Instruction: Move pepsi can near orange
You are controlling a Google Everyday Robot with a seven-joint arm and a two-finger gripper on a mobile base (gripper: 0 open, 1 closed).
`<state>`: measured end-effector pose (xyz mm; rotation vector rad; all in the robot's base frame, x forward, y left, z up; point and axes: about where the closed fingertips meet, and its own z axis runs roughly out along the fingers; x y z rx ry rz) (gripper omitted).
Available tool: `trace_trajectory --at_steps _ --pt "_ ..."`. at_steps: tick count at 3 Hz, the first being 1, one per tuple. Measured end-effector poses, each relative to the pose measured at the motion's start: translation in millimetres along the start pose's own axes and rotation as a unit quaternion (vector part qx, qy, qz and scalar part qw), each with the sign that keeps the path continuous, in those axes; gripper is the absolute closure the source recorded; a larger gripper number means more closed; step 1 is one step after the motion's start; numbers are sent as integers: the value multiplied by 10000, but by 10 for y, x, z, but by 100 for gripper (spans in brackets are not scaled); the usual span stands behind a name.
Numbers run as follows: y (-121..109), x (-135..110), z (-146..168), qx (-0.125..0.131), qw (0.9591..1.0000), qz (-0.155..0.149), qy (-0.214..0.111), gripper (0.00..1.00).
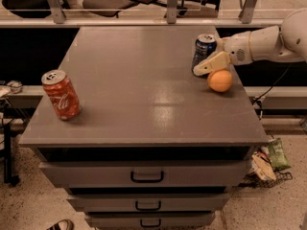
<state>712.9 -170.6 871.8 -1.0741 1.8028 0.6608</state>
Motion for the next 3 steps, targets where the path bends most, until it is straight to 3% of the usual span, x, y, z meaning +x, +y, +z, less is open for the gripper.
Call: trace_trajectory --at_steps 1,3 --pt "-30 -61 -115 121 9999 -66 -96 0" --pt "-173 -444 -401 344 9969 -354 -614 0"
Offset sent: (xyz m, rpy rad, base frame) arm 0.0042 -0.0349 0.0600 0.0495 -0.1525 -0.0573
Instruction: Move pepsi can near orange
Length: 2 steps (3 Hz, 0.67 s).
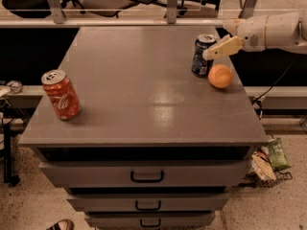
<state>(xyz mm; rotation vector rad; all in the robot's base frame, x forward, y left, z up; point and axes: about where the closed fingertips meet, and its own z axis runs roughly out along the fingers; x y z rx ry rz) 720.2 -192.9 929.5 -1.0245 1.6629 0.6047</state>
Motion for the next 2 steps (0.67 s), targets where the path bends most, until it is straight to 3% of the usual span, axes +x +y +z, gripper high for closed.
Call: trace_trajectory --at_steps 1,2 --pt "-102 -166 -271 228 9994 -197 -177 0" --pt "-216 -159 -661 458 9975 -387 -365 0"
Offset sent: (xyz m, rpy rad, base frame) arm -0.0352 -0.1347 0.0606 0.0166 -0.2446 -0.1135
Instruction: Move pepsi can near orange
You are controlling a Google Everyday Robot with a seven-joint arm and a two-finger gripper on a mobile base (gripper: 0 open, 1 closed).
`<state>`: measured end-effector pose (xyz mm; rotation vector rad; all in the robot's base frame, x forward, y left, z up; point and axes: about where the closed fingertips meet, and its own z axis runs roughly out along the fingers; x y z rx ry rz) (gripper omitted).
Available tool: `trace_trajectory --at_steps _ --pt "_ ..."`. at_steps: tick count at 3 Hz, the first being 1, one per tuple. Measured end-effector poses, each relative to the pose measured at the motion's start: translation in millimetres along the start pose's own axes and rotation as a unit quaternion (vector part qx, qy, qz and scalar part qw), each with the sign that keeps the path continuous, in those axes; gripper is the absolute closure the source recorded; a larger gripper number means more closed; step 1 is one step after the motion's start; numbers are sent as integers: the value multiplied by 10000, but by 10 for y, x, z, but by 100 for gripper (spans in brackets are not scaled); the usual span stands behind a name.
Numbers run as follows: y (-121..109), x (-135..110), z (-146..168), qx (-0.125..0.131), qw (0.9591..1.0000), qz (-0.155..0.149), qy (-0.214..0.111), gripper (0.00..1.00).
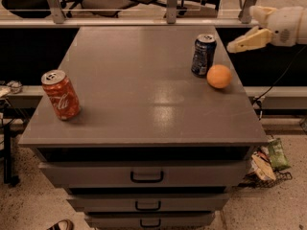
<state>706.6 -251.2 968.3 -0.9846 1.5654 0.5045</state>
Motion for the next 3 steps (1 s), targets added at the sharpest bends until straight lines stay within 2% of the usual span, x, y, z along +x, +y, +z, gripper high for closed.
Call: trace_trajectory --at_steps 1,2,3 --pt "-156 -221 -711 440 9962 -733 -150 0" --pt "-181 -471 -1044 588 9894 -1302 -273 0" --pt "-190 -505 -1066 611 9882 -1377 -291 0"
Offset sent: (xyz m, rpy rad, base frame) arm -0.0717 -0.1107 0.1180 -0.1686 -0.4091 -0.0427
